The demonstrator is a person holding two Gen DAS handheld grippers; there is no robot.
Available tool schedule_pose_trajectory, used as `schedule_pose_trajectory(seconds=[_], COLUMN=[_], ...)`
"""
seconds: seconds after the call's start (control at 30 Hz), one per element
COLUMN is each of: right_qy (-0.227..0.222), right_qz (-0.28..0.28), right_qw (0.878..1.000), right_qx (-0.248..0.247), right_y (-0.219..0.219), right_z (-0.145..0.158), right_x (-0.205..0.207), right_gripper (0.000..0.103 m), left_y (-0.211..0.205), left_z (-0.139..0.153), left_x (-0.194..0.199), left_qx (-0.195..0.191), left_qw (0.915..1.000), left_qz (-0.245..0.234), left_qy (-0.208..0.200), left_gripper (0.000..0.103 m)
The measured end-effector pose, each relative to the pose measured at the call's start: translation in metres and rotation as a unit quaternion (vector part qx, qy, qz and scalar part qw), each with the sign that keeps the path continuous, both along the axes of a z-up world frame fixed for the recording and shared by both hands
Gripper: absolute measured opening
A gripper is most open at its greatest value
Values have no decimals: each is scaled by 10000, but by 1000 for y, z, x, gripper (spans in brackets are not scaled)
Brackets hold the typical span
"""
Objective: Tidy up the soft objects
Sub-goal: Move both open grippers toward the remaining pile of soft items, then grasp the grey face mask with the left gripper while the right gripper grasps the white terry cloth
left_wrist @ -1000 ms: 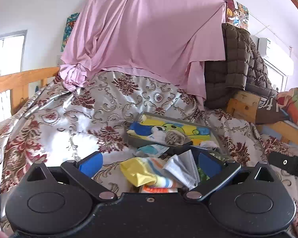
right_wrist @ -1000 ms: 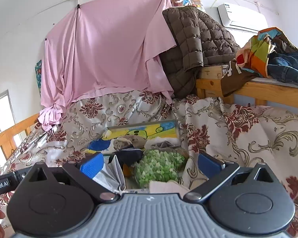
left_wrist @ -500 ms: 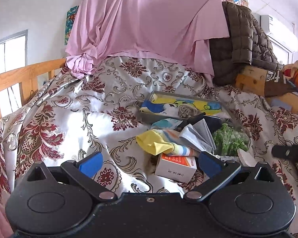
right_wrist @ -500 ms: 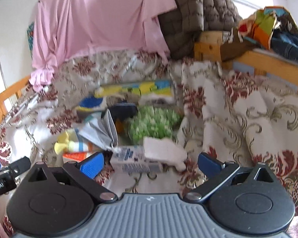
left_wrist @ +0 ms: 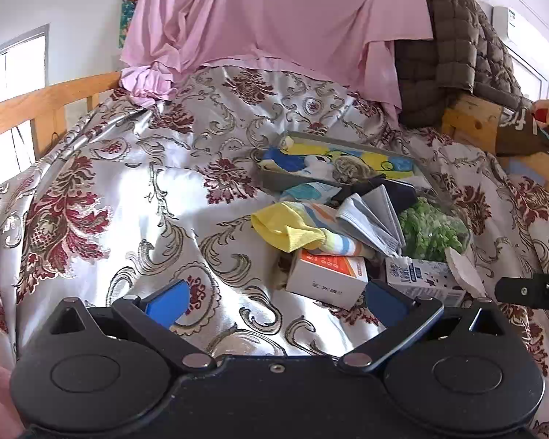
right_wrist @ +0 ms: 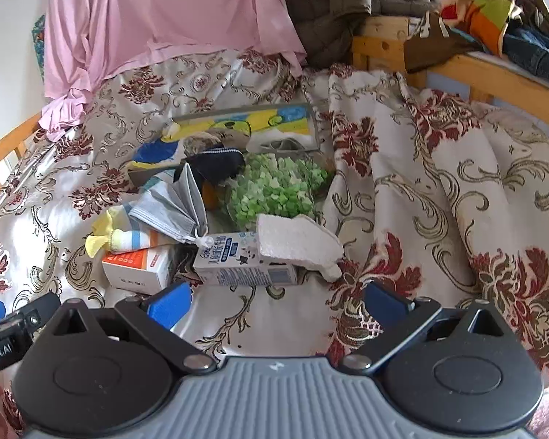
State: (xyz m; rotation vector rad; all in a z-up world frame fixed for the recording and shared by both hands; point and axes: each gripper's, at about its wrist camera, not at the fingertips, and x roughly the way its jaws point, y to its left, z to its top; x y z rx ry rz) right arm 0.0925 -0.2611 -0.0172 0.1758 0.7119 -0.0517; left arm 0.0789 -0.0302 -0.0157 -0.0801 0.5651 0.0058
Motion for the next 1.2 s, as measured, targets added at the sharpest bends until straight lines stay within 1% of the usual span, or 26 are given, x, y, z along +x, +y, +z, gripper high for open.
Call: schedule_pose_trajectory(seconds=[0.1, 0.27, 0.4, 0.5, 0.63, 0.8, 0.9, 1.07, 1.2], right_qy=[157, 377, 661, 887, 930, 1003, 937, 679, 683], right_qz=[12, 70, 175, 189, 53, -127, -103, -123, -228], right_qw=[9999, 9993, 9973, 9945, 9935, 9939, 9950, 9976, 9974], right_qx=[26, 48, 275, 516, 647, 434, 329, -28, -79], right_y=[-1, 2, 0, -3, -12, -21, -21, -16, -18], right_z=[-4, -8, -16, -23, -27, -35, -36, -35, -41], right_x=[7, 19, 32, 47, 65, 86, 92, 98, 110], right_gripper=[103, 103, 103, 103, 103, 103, 103, 103, 103], left_y=[-3, -7, -5, -2, -4, -13, -18, -26, -35], left_z=[-2, -10, -13, -16, -20, -14, -10, -6, -7], left_x=[4, 16, 22, 29, 43, 65, 79, 108, 134], left_qx=[53, 79, -73, -375, -562, -566, -548, -515, -513], left_qw=[9999, 9989, 9984, 9982, 9974, 9978, 9977, 9970, 9944], left_qz=[-78, -134, -124, -76, -71, -277, -385, -567, -918], left_qy=[103, 444, 549, 457, 449, 222, 86, -77, -102], left_gripper=[102, 102, 102, 102, 102, 102, 102, 102, 102])
